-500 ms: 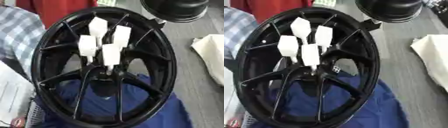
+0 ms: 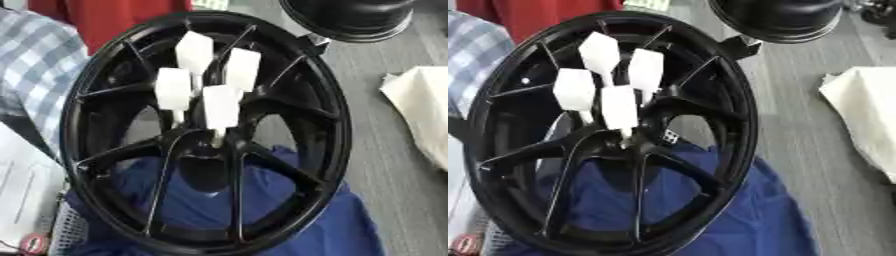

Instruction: Pull the pin out of the wheel hub.

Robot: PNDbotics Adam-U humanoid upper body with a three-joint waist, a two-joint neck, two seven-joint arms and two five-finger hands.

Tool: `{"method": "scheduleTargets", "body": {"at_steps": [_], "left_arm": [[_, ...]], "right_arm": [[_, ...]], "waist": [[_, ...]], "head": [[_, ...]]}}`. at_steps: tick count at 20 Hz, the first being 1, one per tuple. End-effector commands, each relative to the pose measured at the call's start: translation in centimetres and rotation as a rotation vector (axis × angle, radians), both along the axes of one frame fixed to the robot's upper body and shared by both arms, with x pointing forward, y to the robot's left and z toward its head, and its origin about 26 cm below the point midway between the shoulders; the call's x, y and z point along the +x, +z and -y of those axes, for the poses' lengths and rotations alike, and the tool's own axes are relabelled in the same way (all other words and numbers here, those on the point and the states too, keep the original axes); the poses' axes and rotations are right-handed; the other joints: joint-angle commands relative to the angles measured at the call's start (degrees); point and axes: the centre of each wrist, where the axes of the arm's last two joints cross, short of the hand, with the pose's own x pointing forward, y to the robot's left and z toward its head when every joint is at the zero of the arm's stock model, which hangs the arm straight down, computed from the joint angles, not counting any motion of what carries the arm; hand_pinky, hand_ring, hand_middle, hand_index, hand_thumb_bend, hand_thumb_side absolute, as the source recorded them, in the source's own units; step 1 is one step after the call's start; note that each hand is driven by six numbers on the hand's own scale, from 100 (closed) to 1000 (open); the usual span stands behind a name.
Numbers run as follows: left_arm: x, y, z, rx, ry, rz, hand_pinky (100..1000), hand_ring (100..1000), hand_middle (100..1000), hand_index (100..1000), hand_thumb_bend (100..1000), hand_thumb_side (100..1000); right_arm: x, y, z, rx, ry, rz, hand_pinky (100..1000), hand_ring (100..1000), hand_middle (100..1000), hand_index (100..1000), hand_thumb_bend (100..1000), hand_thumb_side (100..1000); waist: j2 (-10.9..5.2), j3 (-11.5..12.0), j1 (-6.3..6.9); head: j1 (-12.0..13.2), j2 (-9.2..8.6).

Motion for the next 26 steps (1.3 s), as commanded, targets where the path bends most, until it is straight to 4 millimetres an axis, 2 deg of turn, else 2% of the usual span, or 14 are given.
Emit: {"method": "scheduleTargets", "body": {"at_steps": [1, 4, 6, 9, 16, 26], "left_arm": [[-0.2, 1.0, -0.2, 0.040, -0.005, 0.019, 809, 774, 722, 803, 644, 461], [-0.3, 1.0, -0.2, 0.046, -0.006, 0.019, 808, 772, 717, 796, 642, 460], [-0.3, 1.0, -0.2, 0.042, -0.005, 0.019, 809, 772, 716, 795, 642, 459], [-0.3, 1.0, -0.3, 0.039, -0.003, 0.014, 809, 770, 708, 792, 639, 458], [-0.2, 1.1, -0.2, 0.047, -0.016, 0.016, 808, 769, 707, 786, 637, 456], [-0.2, 1.1, -0.1, 0.047, -0.024, 0.015, 809, 769, 711, 786, 635, 455]], "right_arm": [[-0.9, 1.8, -0.7, -0.302, 0.057, 0.108, 870, 796, 778, 811, 100, 417], [-1.3, 3.1, -1.8, -0.579, 0.111, 0.182, 867, 812, 781, 821, 100, 454], [-1.5, 4.0, -2.4, -0.735, 0.102, 0.232, 870, 825, 774, 829, 134, 464], [-1.3, 3.9, -3.5, -0.848, 0.102, 0.263, 875, 827, 774, 835, 166, 504], [0.1, 3.4, -5.6, -0.914, 0.138, 0.294, 861, 813, 759, 824, 217, 495], [1.7, 4.2, -7.6, -0.868, 0.152, 0.277, 858, 808, 754, 821, 247, 462]], "waist": [[-1.37, 0.1, -0.04], [-1.65, 0.2, -0.29], [-1.77, 0.2, -0.45], [-1.86, 0.3, -0.73], [-2.08, 0.5, -1.00], [-1.65, 1.4, -1.19]], "head": [[-0.5, -0.08], [-0.9, 0.04], [-0.9, 0.15], [-1.1, 0.32], [-0.7, 0.42], [-0.8, 0.19]]}}
